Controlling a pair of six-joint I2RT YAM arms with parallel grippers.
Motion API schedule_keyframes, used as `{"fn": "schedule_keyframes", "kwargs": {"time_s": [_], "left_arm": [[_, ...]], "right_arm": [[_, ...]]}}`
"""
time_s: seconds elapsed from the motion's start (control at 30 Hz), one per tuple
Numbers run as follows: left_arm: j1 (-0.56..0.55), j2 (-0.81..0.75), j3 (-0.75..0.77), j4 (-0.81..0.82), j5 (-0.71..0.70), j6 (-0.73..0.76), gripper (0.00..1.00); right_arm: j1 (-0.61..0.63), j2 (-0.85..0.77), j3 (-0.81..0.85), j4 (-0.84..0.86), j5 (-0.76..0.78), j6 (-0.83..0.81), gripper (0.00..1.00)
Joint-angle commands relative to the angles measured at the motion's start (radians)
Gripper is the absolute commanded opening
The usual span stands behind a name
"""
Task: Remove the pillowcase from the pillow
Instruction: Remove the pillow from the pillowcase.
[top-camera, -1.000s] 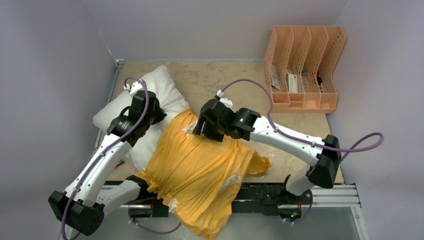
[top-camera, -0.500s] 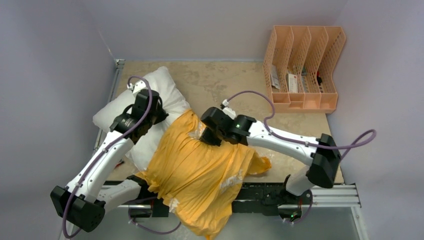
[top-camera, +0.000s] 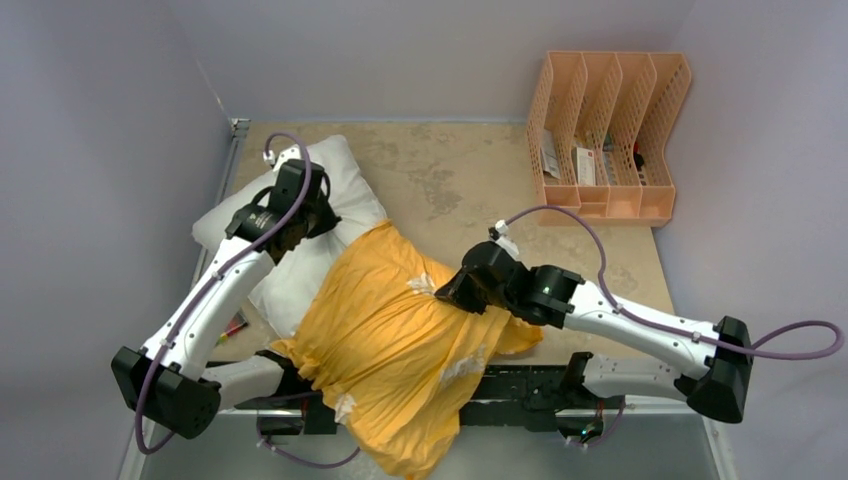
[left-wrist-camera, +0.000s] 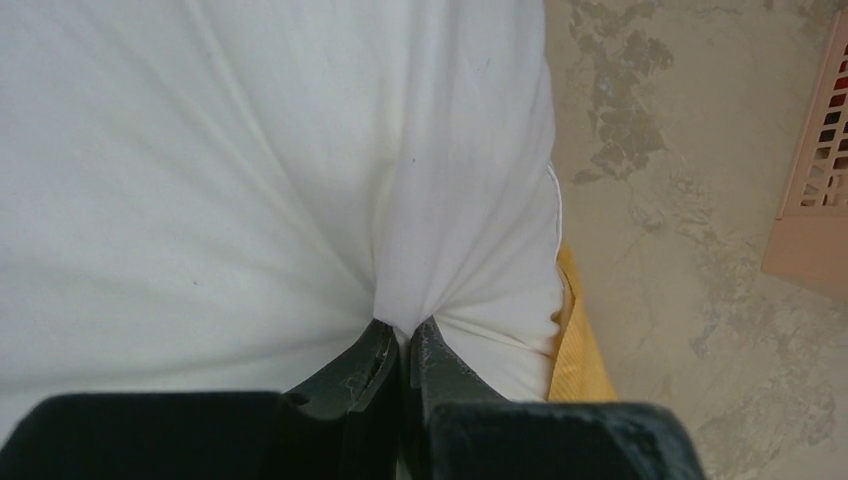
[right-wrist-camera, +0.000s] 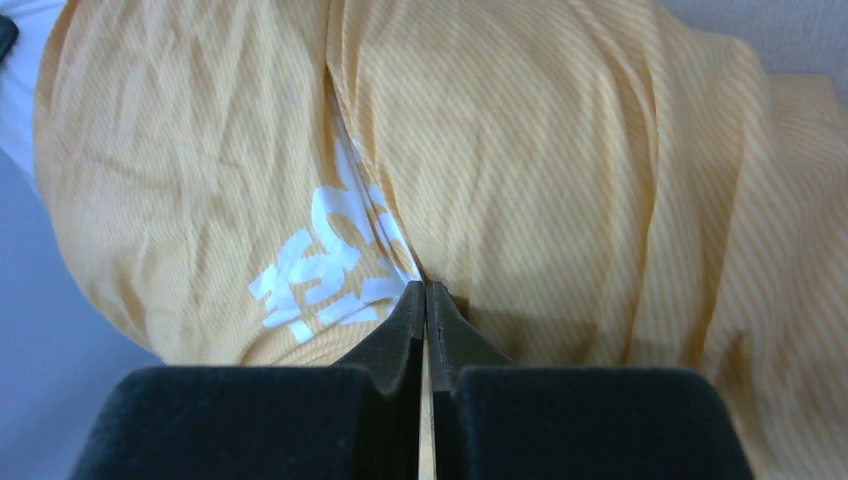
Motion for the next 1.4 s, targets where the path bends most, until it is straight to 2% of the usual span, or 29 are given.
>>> {"fn": "schedule_keyframes", "kwargs": {"time_s": [0.0,0.07,0.1,0.17,0.27,0.3,0.33,0.37,0.5,0.57,0.63,0.67,0.7,0.73,0.77,0.8,0.9,1.03,1.2,1.37], "left_arm": [[0.06,-0.064,-0.008,0.212,-0.095,0.029,0.0],[0.058,-0.091,-0.037,0.241,-0.046,0.041,0.0],[0.055,-0.103,-0.048,0.249,-0.034,0.047,0.0],[0.046,-0.124,-0.063,0.251,-0.025,0.06,0.0],[0.033,-0.142,-0.074,0.237,-0.037,0.074,0.0],[0.028,-0.147,-0.076,0.233,-0.045,0.074,0.0],[0.023,-0.154,-0.082,0.23,-0.052,0.074,0.0],[0.021,-0.158,-0.088,0.23,-0.059,0.072,0.0],[0.014,-0.163,-0.102,0.229,-0.069,0.068,0.0],[0.01,-0.161,-0.102,0.232,-0.075,0.066,0.0],[0.01,-0.159,-0.095,0.232,-0.085,0.064,0.0],[0.008,-0.155,-0.091,0.229,-0.086,0.064,0.0],[0.007,-0.153,-0.088,0.227,-0.086,0.065,0.0],[0.007,-0.151,-0.086,0.229,-0.088,0.065,0.0],[0.007,-0.15,-0.086,0.228,-0.096,0.065,0.0],[0.006,-0.15,-0.083,0.222,-0.114,0.065,0.0],[0.007,-0.137,-0.055,0.178,-0.192,0.076,0.0],[0.035,-0.072,0.015,0.146,-0.288,0.107,0.0],[0.165,0.066,0.192,0.158,-0.251,0.162,0.0],[0.225,0.199,0.384,0.132,-0.242,0.196,0.0]], "right_arm": [[0.023,0.044,0.097,-0.324,-0.034,-0.139,0.0],[0.022,0.095,0.19,-0.281,-0.026,-0.182,0.0],[0.022,0.13,0.248,-0.278,-0.014,-0.197,0.07],[0.022,0.217,0.408,-0.31,0.008,-0.204,0.43],[0.022,0.319,0.585,-0.386,0.044,-0.169,0.57],[0.023,0.341,0.625,-0.388,0.074,-0.176,0.65],[0.023,0.358,0.649,-0.389,0.072,-0.171,0.8],[0.023,0.375,0.663,-0.414,0.028,-0.139,0.84],[0.023,0.429,0.672,-0.414,-0.031,-0.041,0.84],[0.023,0.468,0.67,-0.421,-0.055,0.016,0.82],[0.023,0.504,0.656,-0.44,-0.082,0.07,0.76],[0.023,0.52,0.642,-0.438,-0.112,0.087,0.7],[0.02,0.534,0.632,-0.421,-0.104,0.086,0.6],[0.012,0.549,0.632,-0.423,-0.097,0.086,0.45],[0.005,0.561,0.639,-0.425,-0.098,0.076,0.2],[0.0,0.569,0.651,-0.436,-0.086,0.046,0.01],[-0.001,0.543,0.633,-0.548,-0.006,0.068,0.0],[-0.002,0.375,0.393,-0.585,0.074,0.103,0.0],[-0.002,0.103,0.064,-0.557,0.048,0.128,0.0],[-0.003,-0.08,-0.069,-0.669,0.061,0.179,0.0]]}}
